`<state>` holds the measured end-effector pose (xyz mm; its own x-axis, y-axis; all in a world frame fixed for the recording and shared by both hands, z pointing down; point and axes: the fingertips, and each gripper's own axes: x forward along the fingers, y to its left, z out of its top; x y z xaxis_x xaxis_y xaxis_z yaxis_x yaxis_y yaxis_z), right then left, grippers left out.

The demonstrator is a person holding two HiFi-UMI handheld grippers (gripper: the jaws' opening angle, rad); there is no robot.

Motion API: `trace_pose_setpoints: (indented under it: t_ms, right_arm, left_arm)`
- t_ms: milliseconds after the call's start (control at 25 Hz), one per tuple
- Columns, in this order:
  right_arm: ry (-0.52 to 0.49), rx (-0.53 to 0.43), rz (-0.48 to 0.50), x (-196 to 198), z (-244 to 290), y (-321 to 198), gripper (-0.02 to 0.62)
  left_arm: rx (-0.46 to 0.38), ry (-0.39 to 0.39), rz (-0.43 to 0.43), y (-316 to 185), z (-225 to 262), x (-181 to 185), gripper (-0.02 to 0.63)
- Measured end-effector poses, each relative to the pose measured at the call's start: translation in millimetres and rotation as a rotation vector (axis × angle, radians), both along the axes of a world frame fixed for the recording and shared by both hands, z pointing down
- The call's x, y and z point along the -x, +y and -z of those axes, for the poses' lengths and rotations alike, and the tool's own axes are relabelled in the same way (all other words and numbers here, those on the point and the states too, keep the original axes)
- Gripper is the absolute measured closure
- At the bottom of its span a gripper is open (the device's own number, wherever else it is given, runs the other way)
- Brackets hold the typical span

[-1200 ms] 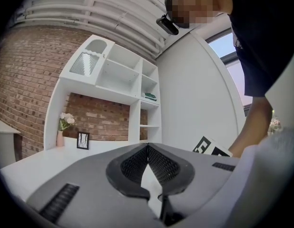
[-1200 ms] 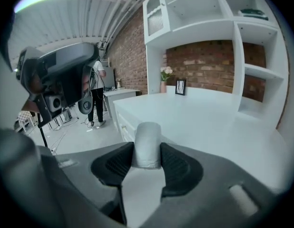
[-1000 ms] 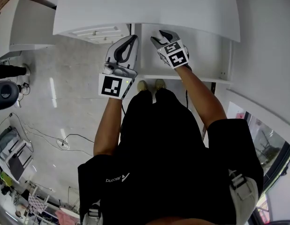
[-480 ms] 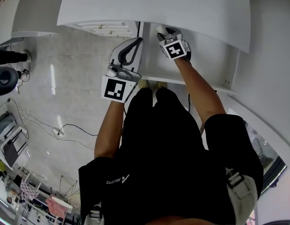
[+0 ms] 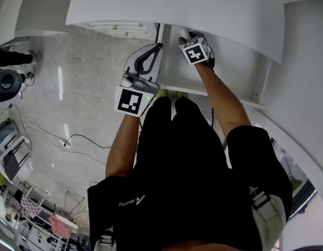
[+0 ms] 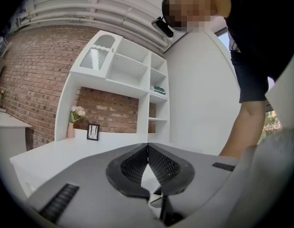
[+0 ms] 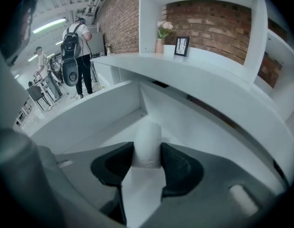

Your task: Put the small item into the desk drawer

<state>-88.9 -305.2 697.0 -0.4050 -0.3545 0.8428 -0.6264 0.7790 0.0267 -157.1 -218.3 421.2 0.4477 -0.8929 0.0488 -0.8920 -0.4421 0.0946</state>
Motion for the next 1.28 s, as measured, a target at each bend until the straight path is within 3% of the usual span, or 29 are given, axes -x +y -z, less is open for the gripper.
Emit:
trace_pose_setpoints:
  t_ms: [400, 840, 1280]
  right_arm:
    - [-0.004, -0.012, -0.013, 0, -6, 1, 0.398]
    - [-0.073, -0.072, -0.019, -14, 32, 13, 0.39]
    - [-0.247, -0.175, -0.008, -34, 112, 33, 0.408]
  left_arm:
    - [0.014, -0.014, -0.001, 12, -1, 1, 0.607]
    - [0.008, -0.004, -0.057, 21, -2, -24, 0.607]
    - [0.016, -0.027, -0.108, 24, -1, -53, 0.607]
